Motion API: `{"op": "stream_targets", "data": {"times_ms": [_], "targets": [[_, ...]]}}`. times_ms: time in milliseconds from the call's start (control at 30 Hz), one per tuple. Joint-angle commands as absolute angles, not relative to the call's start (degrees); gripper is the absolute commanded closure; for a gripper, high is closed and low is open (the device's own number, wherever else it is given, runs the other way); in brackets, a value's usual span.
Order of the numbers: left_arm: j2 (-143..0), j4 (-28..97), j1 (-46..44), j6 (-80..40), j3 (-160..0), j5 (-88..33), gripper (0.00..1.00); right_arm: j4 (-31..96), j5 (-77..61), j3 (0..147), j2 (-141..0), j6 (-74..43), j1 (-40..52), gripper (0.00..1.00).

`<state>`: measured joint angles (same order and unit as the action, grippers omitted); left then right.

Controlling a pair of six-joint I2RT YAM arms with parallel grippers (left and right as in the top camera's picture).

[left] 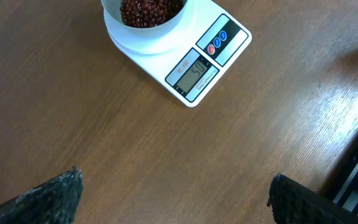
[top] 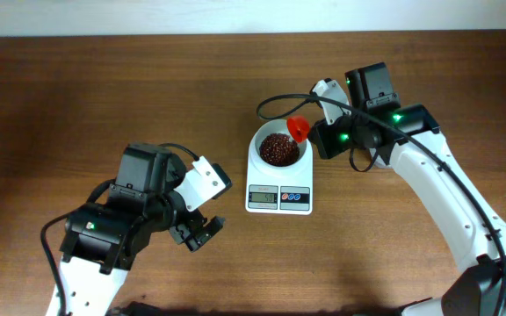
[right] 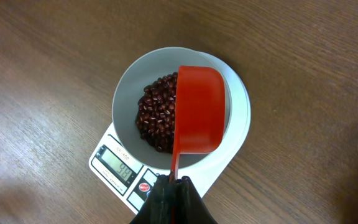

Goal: Scoop and weigh 50g on scale

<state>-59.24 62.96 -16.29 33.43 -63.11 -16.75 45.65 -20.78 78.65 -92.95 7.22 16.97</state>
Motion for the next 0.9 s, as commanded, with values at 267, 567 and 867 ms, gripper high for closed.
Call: {"op": "stream_targets", "data": {"times_ms": [267, 567, 867], "targets": [[-59.3, 62.9, -16.0, 34.3, -63.4, -17.6, 0.01, 44.9, -27.9, 79.8, -93.3, 14.2, 17.3, 0.96], [-59.3, 62.9, -16.0, 34.3, -63.4, -17.6, 0.01, 44.8, -25.7, 79.8, -93.3, 14.2, 17.2, 0.96], [-59.3, 62.9, -16.0, 34.3, -63.4, -17.6, 0.01, 44.7, -26.5, 79.8, -93.3, 13.0, 17.2, 0.96]]}}
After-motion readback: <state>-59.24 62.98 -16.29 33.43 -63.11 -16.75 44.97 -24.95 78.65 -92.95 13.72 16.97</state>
